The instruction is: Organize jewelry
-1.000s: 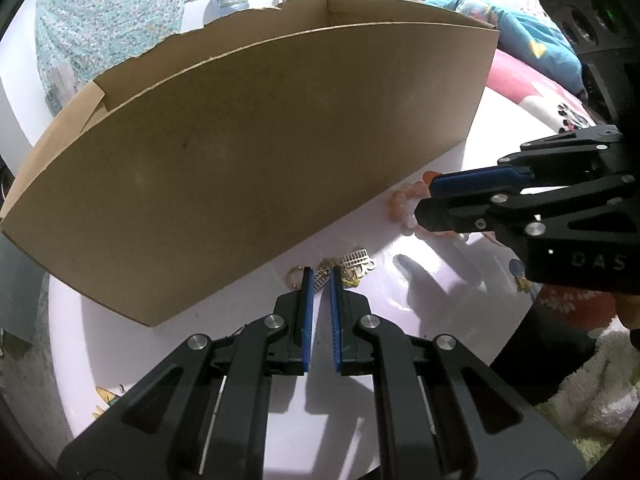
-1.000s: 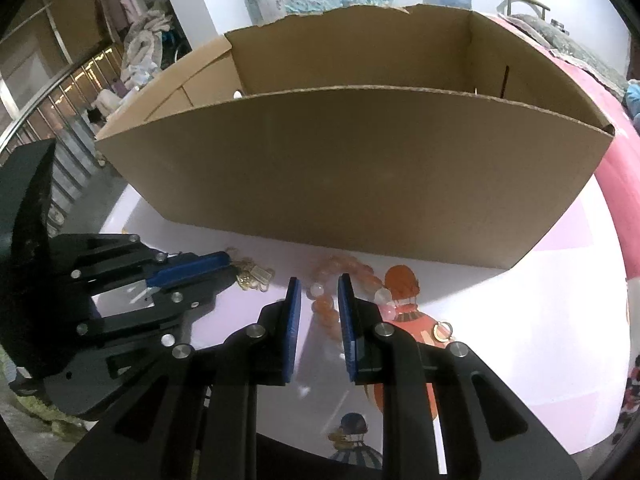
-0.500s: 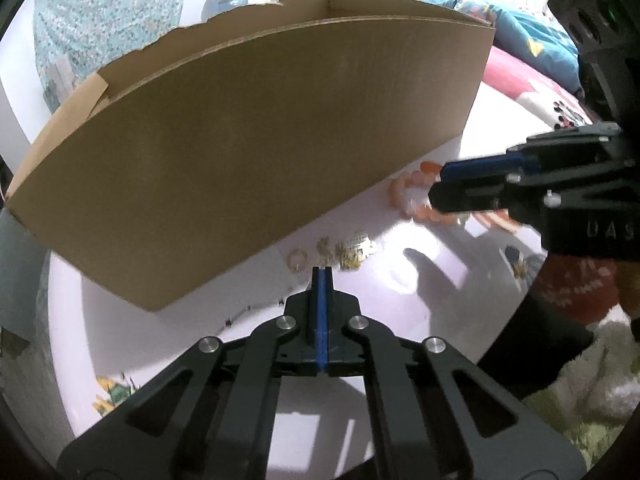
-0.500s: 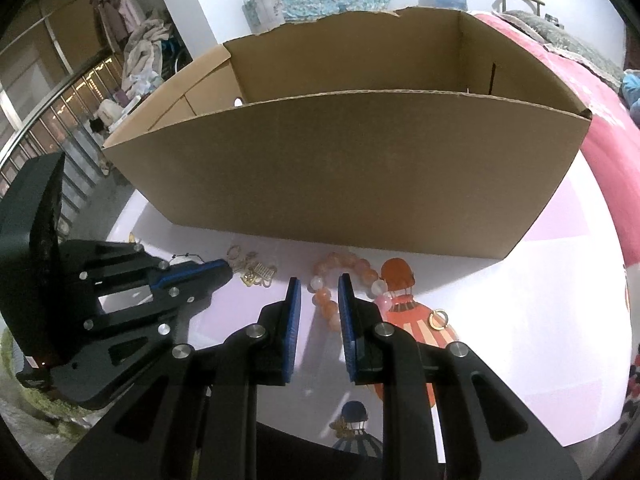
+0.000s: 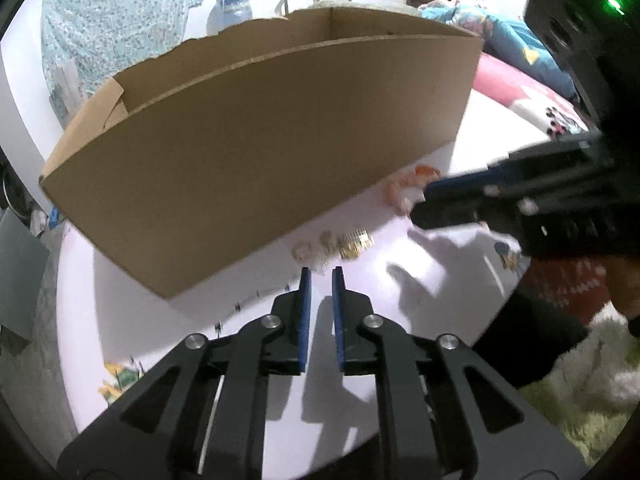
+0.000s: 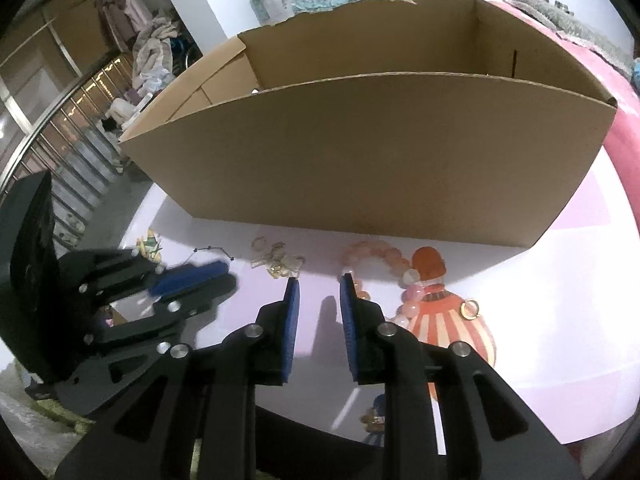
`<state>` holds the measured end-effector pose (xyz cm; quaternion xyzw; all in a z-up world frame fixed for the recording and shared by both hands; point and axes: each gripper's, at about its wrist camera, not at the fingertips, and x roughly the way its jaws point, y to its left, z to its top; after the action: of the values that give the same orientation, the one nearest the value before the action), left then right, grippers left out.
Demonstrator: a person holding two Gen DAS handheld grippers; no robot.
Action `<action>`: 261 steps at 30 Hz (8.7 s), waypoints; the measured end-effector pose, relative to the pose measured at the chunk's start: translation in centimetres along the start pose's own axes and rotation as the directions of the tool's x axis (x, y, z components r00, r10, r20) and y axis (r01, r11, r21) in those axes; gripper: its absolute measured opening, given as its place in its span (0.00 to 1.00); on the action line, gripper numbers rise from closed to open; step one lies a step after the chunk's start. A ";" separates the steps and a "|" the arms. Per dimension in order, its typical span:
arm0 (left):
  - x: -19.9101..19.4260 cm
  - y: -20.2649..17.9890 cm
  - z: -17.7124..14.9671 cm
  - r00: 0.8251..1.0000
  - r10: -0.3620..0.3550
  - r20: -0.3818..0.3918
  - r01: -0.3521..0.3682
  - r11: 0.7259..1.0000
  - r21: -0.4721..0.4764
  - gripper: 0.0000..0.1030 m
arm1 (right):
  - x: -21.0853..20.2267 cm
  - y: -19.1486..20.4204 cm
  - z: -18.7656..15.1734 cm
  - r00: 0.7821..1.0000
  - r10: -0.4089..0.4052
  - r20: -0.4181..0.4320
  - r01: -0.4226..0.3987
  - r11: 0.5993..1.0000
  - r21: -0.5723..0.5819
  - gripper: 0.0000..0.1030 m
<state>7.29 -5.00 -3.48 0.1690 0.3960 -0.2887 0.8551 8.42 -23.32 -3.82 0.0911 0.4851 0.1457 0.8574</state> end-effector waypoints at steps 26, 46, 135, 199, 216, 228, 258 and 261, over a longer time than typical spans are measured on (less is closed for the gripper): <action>0.6 1.2 -0.3 0.997 -0.052 -0.056 0.051 0.998 -0.021 0.04 | 0.1 0.2 -0.1 1.000 -0.006 0.013 0.006 1.000 -0.012 0.21; -0.4 2.4 -1.7 0.998 -0.012 -0.060 0.005 0.992 -0.123 0.04 | 4.5 3.4 2.1 0.998 -0.059 -0.037 0.048 0.969 -0.241 0.18; -8.2 3.2 1.1 0.989 -0.062 0.133 0.082 0.986 -0.148 0.04 | -5.7 4.2 3.9 0.981 0.098 0.168 -0.069 0.983 -0.168 0.05; -12.3 7.9 2.2 0.995 0.028 0.092 0.003 0.948 -0.317 0.82 | -13.4 0.2 6.2 0.962 0.053 0.266 -0.033 0.996 -0.081 0.75; -0.2 4.6 -2.4 0.979 0.102 -0.178 -0.148 0.951 -0.273 0.88 | -2.0 -1.5 -3.0 0.984 -0.174 -0.045 0.177 0.982 0.064 0.80; 0.3 4.9 -1.9 0.977 0.091 -0.191 -0.141 0.954 -0.264 0.93 | 0.4 -2.4 -2.8 0.941 -0.334 -0.060 0.333 0.943 -0.025 0.94; 0.3 4.8 -1.8 0.979 0.086 -0.186 -0.133 0.958 -0.254 0.93 | -0.3 -5.4 -0.6 0.971 -0.241 0.007 0.241 0.971 0.009 0.28; 0.3 4.8 -1.8 0.979 0.086 -0.187 -0.133 0.958 -0.255 0.93 | -0.3 -5.2 -0.7 0.965 -0.263 0.018 0.263 0.965 -0.015 0.24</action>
<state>9.45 -0.47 -4.55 0.0987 0.4941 -0.1689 0.8471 8.54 -28.32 -5.51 0.0195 0.4850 0.0343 0.8736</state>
